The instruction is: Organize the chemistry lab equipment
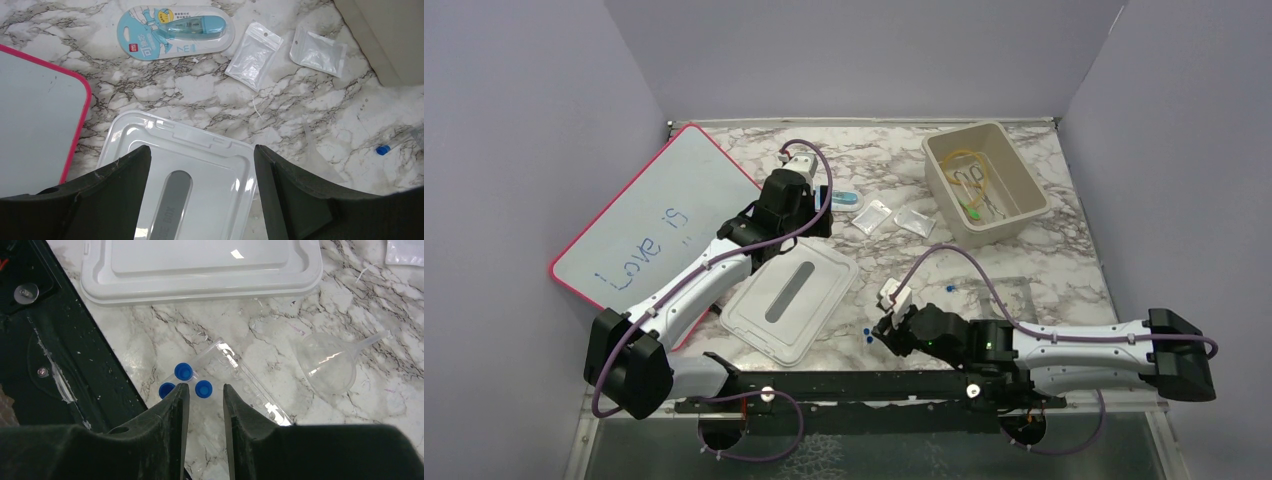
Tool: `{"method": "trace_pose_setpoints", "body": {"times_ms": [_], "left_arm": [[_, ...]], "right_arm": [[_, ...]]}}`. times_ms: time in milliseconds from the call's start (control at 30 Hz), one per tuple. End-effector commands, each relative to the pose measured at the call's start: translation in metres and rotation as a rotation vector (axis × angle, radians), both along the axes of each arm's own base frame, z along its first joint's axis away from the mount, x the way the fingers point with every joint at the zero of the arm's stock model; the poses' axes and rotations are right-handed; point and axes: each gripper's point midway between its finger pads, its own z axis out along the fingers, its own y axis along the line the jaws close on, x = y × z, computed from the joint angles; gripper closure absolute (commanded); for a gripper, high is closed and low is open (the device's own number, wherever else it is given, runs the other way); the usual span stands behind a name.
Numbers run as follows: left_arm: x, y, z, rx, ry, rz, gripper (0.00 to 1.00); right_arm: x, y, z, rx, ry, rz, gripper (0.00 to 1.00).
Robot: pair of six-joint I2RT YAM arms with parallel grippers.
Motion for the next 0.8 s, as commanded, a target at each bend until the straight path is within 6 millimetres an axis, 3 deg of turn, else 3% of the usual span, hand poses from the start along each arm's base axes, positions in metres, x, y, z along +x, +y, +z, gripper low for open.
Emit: {"method": "trace_pose_setpoints", "body": {"times_ms": [0, 200, 367, 533, 600, 767], "left_arm": [[0.008, 0.004, 0.013, 0.004, -0.041, 0.021, 0.22], [0.008, 0.004, 0.013, 0.003, -0.042, 0.021, 0.22], [0.007, 0.004, 0.018, -0.003, -0.052, 0.021, 0.22], [0.006, 0.007, 0.027, -0.01, -0.076, 0.025, 0.22], [0.005, 0.008, 0.031, -0.013, -0.088, 0.027, 0.22], [0.0, 0.009, 0.036, -0.027, -0.099, 0.017, 0.21]], "right_arm": [[-0.003, 0.002, 0.017, 0.053, -0.001, 0.009, 0.64], [-0.001, 0.0, 0.033, 0.09, 0.007, -0.025, 0.63], [0.012, -0.005, 0.056, 0.152, 0.033, -0.156, 0.64], [0.04, -0.02, 0.085, 0.194, 0.007, -0.4, 0.61], [0.053, -0.032, 0.091, 0.176, -0.009, -0.524, 0.54], [0.086, -0.061, 0.08, 0.069, 0.083, -0.758, 0.5]]}}
